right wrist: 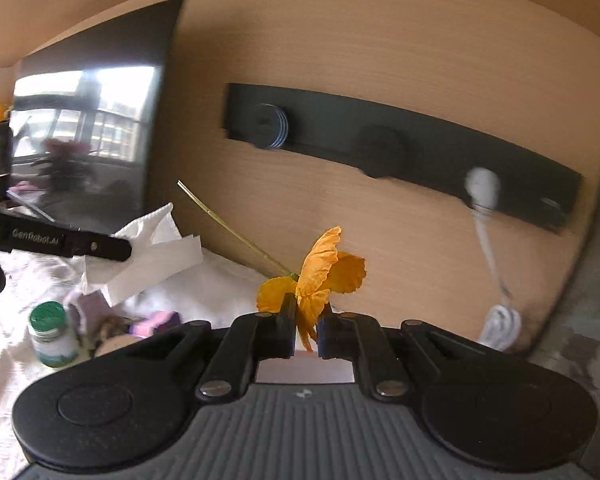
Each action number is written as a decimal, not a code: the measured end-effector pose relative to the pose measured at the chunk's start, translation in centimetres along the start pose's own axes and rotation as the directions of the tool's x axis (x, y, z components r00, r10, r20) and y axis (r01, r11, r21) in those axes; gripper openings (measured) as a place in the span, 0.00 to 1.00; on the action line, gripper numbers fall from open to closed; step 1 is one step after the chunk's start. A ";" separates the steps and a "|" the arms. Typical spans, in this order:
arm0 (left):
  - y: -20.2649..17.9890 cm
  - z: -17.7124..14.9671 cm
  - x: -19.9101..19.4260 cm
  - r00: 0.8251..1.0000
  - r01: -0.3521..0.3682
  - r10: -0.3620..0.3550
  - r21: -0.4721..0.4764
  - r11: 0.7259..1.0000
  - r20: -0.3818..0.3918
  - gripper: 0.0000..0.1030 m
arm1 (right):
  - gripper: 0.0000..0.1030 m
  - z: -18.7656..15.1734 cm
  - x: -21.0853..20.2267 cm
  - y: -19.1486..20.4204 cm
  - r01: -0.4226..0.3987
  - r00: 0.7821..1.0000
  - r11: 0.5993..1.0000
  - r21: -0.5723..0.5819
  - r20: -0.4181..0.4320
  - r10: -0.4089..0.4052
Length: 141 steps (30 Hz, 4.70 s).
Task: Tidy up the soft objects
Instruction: 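Lift the orange flower with the right gripper while the left lifts the tissue, then carry flower and tissue over the pink box and open both grippers, then move both grippers back toward the items beside the jars, then grasp the lavender towel with the left gripper while the right grasps the pink-purple sponge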
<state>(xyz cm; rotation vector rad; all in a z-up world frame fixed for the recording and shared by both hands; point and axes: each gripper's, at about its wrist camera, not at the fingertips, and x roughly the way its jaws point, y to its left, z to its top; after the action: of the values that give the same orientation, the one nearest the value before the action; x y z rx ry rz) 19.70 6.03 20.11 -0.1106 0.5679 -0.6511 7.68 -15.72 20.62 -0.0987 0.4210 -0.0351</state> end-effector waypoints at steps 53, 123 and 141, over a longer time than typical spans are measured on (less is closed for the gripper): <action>-5.0 -5.9 13.8 0.963 -0.014 -0.008 -0.079 0.997 -0.269 0.18 | 0.22 -11.8 14.0 -1.2 -0.034 0.915 0.969 -0.244 -0.398 -0.068; 18.9 -2.2 8.9 0.762 -0.365 0.431 0.229 0.903 -0.484 0.38 | 0.55 5.0 16.9 12.0 -0.310 0.852 0.929 0.204 -0.374 0.367; 20.4 -2.5 11.1 0.794 -0.212 0.181 0.014 0.977 -0.581 0.43 | 0.55 4.4 19.2 12.7 -0.311 0.811 0.935 0.168 -0.466 0.354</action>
<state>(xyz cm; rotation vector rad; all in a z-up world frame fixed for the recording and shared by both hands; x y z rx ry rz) 36.65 15.75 7.26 0.1069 1.1769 -0.4569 27.15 -3.70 15.51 0.0732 0.9449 0.2774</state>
